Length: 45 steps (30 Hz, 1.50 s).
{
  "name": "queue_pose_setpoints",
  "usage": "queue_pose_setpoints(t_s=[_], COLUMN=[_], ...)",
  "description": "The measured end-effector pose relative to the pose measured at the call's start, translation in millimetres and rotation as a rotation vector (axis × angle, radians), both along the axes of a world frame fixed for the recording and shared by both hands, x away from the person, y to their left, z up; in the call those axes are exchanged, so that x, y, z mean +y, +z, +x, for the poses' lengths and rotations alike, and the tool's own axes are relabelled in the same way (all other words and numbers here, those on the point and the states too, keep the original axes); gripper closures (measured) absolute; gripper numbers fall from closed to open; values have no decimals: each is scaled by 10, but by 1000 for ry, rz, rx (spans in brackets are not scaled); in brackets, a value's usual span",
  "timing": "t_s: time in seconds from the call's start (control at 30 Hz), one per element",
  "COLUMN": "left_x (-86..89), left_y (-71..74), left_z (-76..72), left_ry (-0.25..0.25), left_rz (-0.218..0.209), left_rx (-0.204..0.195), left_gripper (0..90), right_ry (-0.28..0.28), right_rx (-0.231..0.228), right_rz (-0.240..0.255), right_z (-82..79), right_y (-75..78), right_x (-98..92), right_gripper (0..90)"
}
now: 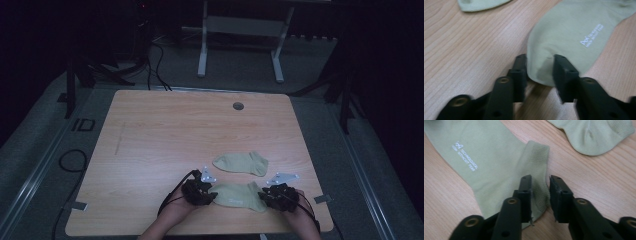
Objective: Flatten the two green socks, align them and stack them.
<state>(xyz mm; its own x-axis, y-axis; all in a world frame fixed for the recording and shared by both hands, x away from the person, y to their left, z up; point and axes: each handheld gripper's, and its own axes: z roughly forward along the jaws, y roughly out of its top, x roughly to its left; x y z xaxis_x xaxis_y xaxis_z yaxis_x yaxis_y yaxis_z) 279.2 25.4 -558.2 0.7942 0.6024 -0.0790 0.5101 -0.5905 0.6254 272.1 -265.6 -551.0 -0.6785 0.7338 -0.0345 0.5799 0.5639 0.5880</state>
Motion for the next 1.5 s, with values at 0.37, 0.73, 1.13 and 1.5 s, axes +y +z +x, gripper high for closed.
queue_pose_setpoints(t_s=[0.37,0.73,1.13,1.5], left_x=[31,47,-44,-166], left_y=[43,431,566,250], left_z=[-39,171,547,866], left_ry=[23,51,100,139], left_rz=[-37,-70,-52,9], left_rx=[-11,-70,-83,-49], left_gripper=[884,884,884,883], right_ry=[-19,-45,-111,-166], right_rx=[4,-94,-105,-30], right_rz=[25,74,77,25], right_z=[-49,148,584,1008], right_y=[59,545,656,426], right_x=[-11,-63,-129,-60], right_gripper=[837,837,835,829])
